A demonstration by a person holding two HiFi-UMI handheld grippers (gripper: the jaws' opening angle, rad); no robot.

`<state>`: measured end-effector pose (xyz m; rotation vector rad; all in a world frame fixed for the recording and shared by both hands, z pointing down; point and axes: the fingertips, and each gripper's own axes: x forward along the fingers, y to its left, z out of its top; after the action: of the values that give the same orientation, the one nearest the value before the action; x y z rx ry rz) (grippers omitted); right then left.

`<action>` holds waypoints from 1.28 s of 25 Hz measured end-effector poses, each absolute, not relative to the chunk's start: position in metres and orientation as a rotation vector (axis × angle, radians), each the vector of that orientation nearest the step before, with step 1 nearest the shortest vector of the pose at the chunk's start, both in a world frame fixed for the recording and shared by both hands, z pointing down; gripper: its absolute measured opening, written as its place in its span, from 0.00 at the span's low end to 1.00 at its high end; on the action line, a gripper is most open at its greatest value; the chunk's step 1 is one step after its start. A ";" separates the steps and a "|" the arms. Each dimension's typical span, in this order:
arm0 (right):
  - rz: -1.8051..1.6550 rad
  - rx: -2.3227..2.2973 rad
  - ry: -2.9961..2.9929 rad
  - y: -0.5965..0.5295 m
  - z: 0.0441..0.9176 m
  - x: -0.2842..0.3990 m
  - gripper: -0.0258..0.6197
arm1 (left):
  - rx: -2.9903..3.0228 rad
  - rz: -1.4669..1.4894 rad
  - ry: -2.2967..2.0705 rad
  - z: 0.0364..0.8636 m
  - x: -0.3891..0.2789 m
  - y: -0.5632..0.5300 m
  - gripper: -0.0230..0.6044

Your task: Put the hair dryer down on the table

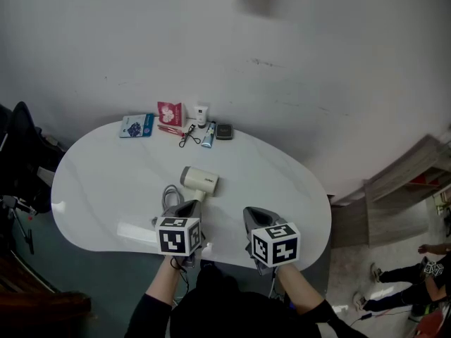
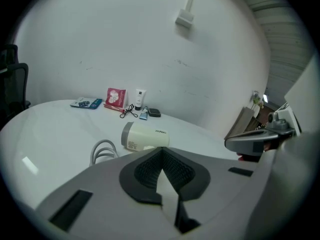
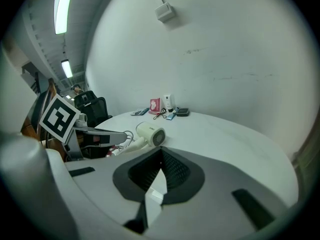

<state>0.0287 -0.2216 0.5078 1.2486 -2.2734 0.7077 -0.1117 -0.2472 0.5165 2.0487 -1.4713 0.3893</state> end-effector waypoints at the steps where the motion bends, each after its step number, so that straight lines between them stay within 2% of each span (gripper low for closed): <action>1: 0.705 1.246 -2.280 -0.221 0.506 0.028 0.04 | 2.055 0.373 -1.462 0.513 -0.112 -0.245 0.05; 15: 0.665 1.230 -2.368 -0.202 0.487 0.030 0.04 | 2.126 0.185 -1.438 0.461 -0.110 -0.202 0.05; 32: 0.604 1.226 -2.418 -0.167 0.472 0.045 0.04 | 2.163 0.120 -1.482 0.435 -0.105 -0.152 0.05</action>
<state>0.0453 -0.1666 0.4721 1.2261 -2.4179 0.6041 -0.1051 -0.1524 0.4351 2.1626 -1.4817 0.1202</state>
